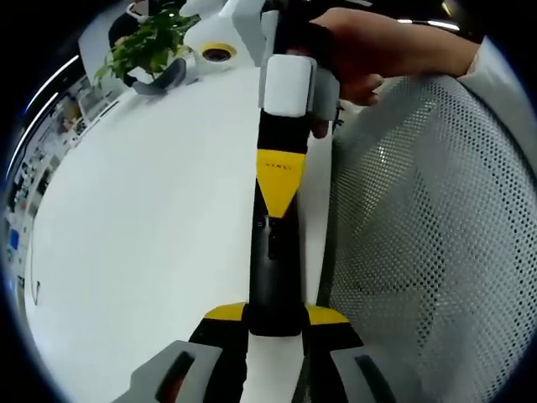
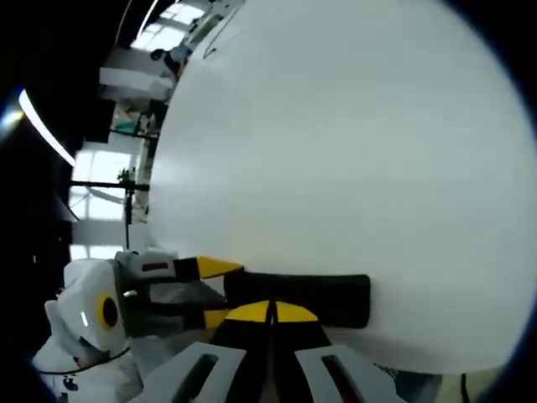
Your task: Press the specified remote control buttons in sequence, fully releasing each button before pressing the next.
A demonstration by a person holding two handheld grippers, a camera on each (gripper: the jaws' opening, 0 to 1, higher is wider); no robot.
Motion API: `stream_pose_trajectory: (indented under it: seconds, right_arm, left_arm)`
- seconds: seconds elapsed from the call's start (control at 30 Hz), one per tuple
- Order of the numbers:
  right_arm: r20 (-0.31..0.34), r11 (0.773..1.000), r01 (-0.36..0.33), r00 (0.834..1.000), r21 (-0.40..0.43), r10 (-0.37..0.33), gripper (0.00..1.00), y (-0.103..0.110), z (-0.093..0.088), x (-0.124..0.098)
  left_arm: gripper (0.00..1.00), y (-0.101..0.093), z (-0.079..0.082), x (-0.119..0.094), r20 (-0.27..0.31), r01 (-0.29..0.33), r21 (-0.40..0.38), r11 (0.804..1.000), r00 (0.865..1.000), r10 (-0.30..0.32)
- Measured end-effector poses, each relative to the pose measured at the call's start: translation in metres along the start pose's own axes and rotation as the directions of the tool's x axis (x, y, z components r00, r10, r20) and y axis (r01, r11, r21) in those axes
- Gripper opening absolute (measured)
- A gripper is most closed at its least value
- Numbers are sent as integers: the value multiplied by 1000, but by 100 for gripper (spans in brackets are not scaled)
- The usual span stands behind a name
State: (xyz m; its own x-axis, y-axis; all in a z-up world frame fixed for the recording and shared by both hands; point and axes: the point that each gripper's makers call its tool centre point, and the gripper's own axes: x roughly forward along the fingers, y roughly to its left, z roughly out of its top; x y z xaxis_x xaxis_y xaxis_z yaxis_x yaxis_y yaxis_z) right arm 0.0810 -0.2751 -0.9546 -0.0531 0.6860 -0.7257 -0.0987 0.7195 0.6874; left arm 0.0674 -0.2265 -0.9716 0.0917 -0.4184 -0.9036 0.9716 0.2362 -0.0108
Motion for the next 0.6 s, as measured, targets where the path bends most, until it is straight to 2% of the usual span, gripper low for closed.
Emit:
stream_pose_trajectory:
  seconds: [0.2, 0.6]
  right_arm:
    - [-52, 1000, 15, 999, -27, -16, 0, 0, -9, 5]
    - [-61, 999, 22, 998, -34, -24, 0, -2, -10, 7]
  left_arm:
    - [24, 0, 0, 0, 5, -1, -3, 1000, 1000, 1]
    - [24, 0, -1, 0, 13, -2, -9, 1000, 1000, 2]
